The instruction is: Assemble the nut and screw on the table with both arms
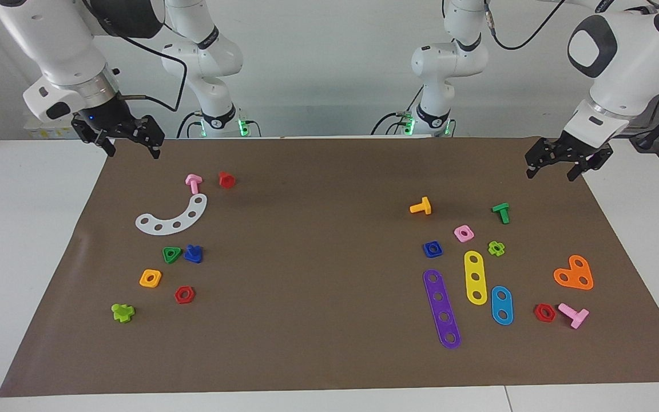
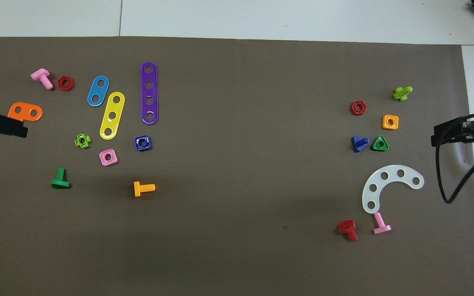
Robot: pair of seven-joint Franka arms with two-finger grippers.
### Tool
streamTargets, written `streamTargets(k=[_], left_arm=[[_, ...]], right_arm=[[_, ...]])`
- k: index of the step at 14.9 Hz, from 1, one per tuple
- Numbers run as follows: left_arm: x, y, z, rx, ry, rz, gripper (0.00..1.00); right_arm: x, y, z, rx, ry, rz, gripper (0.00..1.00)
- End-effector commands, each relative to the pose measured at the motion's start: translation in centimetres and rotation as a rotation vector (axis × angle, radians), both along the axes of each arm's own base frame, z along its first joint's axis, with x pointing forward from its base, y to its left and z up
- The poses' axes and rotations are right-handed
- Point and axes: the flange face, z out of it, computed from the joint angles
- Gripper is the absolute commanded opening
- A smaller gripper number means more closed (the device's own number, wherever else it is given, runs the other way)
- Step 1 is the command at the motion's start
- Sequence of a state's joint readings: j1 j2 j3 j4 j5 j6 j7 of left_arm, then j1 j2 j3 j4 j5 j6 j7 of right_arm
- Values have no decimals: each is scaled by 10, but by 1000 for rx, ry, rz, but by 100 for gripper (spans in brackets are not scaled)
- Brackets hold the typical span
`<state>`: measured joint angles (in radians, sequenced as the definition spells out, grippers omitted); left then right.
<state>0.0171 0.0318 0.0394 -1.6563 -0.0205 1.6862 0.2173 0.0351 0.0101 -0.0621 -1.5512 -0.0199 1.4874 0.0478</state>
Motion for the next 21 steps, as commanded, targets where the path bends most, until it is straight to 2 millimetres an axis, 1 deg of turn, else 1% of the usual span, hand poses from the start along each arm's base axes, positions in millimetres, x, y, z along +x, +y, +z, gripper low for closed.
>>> streamTargets(k=[1, 3, 5, 8, 10, 12, 13, 15, 16, 17, 19, 20, 21], left_arm=[[-8, 0, 2, 1, -3, 7, 100], [-8, 0, 2, 1, -3, 7, 100], [-8, 0, 1, 1, -2, 7, 100], [-8, 0, 1, 1, -2, 7, 100], [-8, 0, 1, 1, -2, 7, 100], [-8, 0, 2, 1, -3, 7, 100], [-8, 0, 1, 1, -2, 7, 100], [-8, 0, 1, 1, -2, 7, 100], [-8, 0, 2, 1, -3, 7, 100], [-8, 0, 2, 1, -3, 7, 100], [-8, 0, 2, 1, -3, 7, 100], [-8, 0, 2, 1, -3, 7, 100], [-8, 0, 1, 1, -2, 7, 100]], right_arm=[[-5, -3, -4, 9, 18, 10, 100], [-6, 0, -8, 9, 21, 18, 100], [-3, 1, -5, 9, -9, 25, 100], [-1, 2, -12, 10, -20, 31, 100], [-1, 4, -22, 10, -31, 36, 100], [9, 6, -41, 9, -35, 40, 100], [18, 8, -55, 8, -40, 45, 100], [30, 14, -85, 20, -77, 51, 100], [32, 18, -105, 31, -100, 52, 100], [33, 30, -129, 38, -121, 69, 100], [38, 34, -178, 35, -145, 93, 100], [41, 33, -198, 33, -149, 129, 100], [42, 33, -213, 33, -156, 159, 100]])
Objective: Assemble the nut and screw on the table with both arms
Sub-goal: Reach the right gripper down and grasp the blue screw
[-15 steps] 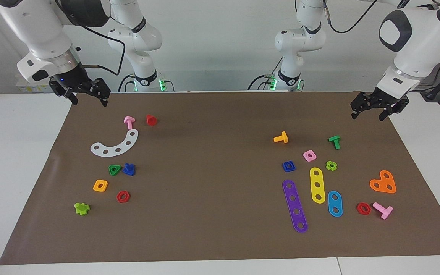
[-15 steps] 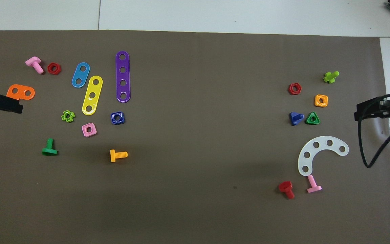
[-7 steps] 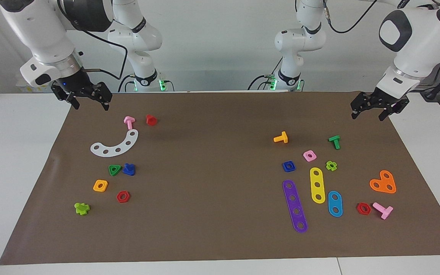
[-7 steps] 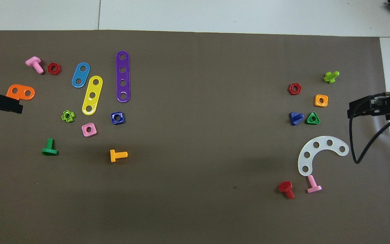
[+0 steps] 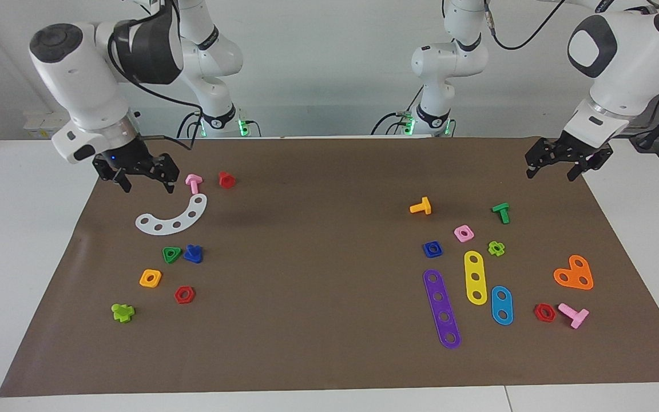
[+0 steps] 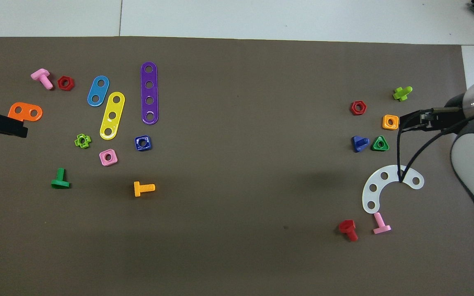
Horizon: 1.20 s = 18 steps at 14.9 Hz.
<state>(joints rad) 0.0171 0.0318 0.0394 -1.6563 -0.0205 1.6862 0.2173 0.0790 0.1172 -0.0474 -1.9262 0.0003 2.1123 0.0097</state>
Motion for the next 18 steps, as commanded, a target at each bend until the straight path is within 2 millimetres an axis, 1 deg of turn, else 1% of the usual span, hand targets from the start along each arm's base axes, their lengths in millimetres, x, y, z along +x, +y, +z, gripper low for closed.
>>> streamTargets(k=[1, 3, 4, 6, 7, 9, 10, 11, 14, 17, 18], left_arm=[[-8, 0, 2, 1, -3, 7, 100], [-8, 0, 2, 1, -3, 7, 100], [-8, 0, 1, 1, -2, 7, 100], [-8, 0, 2, 1, -3, 7, 100], [-8, 0, 2, 1, -3, 7, 100], [-8, 0, 1, 1, -2, 7, 100], [-8, 0, 2, 1, -3, 7, 100], [-8, 0, 2, 1, -3, 7, 100], [-8, 0, 2, 1, -3, 7, 100], [-8, 0, 2, 1, -3, 7, 100], [-8, 0, 2, 1, -3, 7, 100]], right_arm=[[-1, -6, -43, 10, -16, 80, 100], [1, -10, -71, 3, -25, 128, 97], [1, -11, -82, 2, -40, 131, 95], [-2, -7, -96, 24, -34, 129, 85], [-3, -9, -102, 27, -33, 148, 80], [-6, -12, -109, 22, -49, 170, 66], [-5, -12, -109, 22, -49, 170, 61], [-5, -12, -113, 21, -54, 171, 59], [-5, -13, -116, 20, -55, 169, 53], [-9, -12, -122, 21, -40, 178, 52], [-10, -13, -123, 20, -39, 181, 50]])
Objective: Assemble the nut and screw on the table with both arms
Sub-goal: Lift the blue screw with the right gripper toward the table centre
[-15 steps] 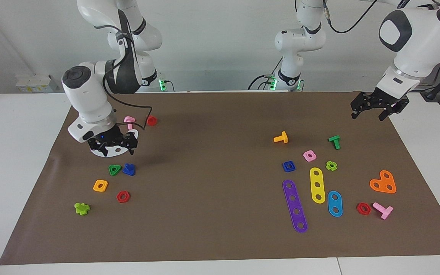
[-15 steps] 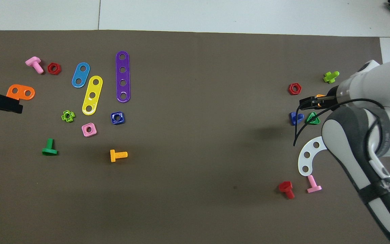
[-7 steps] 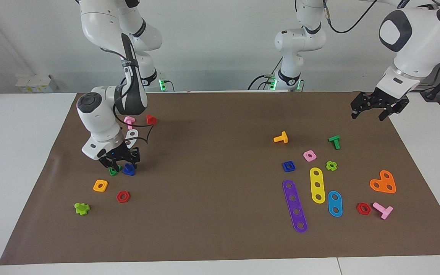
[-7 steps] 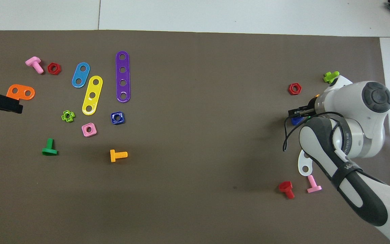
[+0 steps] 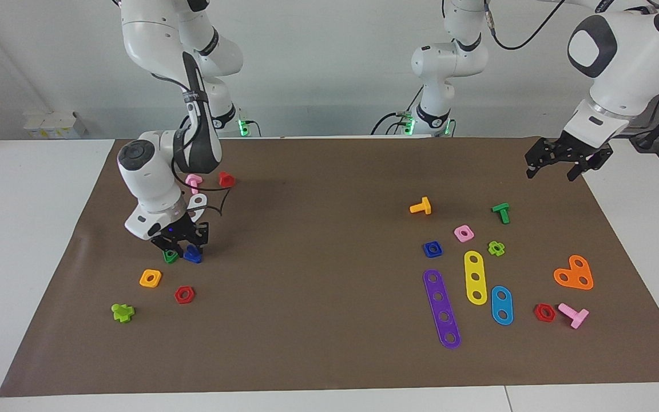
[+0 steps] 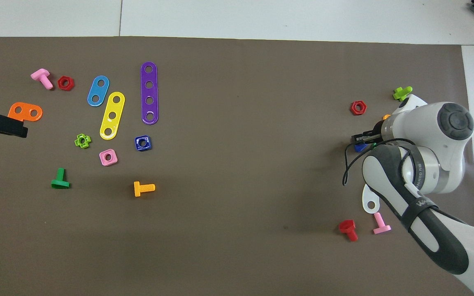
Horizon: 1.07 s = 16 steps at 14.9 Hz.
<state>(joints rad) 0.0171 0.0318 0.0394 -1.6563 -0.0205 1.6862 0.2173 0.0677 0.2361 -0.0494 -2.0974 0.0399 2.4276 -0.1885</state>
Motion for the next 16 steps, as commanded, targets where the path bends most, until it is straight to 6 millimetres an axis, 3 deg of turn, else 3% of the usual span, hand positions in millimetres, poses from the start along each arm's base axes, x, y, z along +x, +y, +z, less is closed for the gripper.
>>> streamTargets(k=[1, 4, 6, 10, 12, 14, 16], left_arm=[[-8, 0, 2, 1, -3, 7, 100], [-8, 0, 2, 1, -3, 7, 100], [-8, 0, 1, 1, -2, 7, 100], [-8, 0, 2, 1, -3, 7, 100], [-8, 0, 2, 1, -3, 7, 100], [-8, 0, 2, 1, -3, 7, 100], [-8, 0, 2, 1, -3, 7, 100]], right_arm=[[-4, -5, -6, 13, -11, 31, 47], [-4, -5, -6, 13, -12, 34, 37], [-4, -5, -7, 14, -10, 30, 0], [3, -5, 3, 24, -13, 2, 0], [13, 2, 34, 48, 4, -33, 0], [29, 17, 85, 66, 17, -111, 0], [40, 53, 131, 74, 26, -163, 0]])
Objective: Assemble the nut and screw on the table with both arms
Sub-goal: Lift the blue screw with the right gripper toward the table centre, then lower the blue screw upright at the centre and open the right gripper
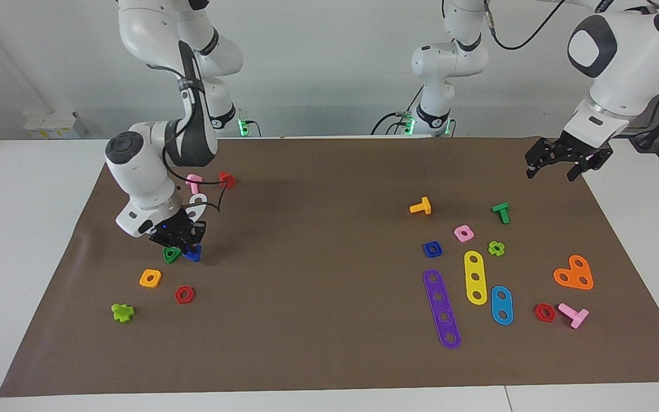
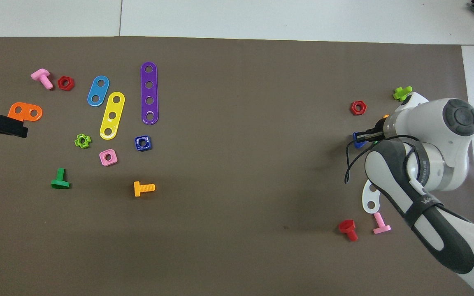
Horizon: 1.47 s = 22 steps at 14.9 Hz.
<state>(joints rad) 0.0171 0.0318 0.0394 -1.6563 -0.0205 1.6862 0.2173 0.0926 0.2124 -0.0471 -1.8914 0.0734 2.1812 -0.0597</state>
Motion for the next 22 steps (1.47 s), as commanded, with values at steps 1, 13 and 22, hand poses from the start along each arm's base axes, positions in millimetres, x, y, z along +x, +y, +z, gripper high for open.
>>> streamTargets(k=[1, 13, 22], left_arm=[[-8, 0, 2, 1, -3, 7, 100], [-8, 0, 2, 1, -3, 10, 100], [-12, -13, 0, 1, -3, -11, 100]], right_arm=[[13, 51, 63, 23, 0, -62, 0], [-14, 306, 40, 45, -84, -216, 0], [-37, 379, -54, 23, -120, -202, 0]])
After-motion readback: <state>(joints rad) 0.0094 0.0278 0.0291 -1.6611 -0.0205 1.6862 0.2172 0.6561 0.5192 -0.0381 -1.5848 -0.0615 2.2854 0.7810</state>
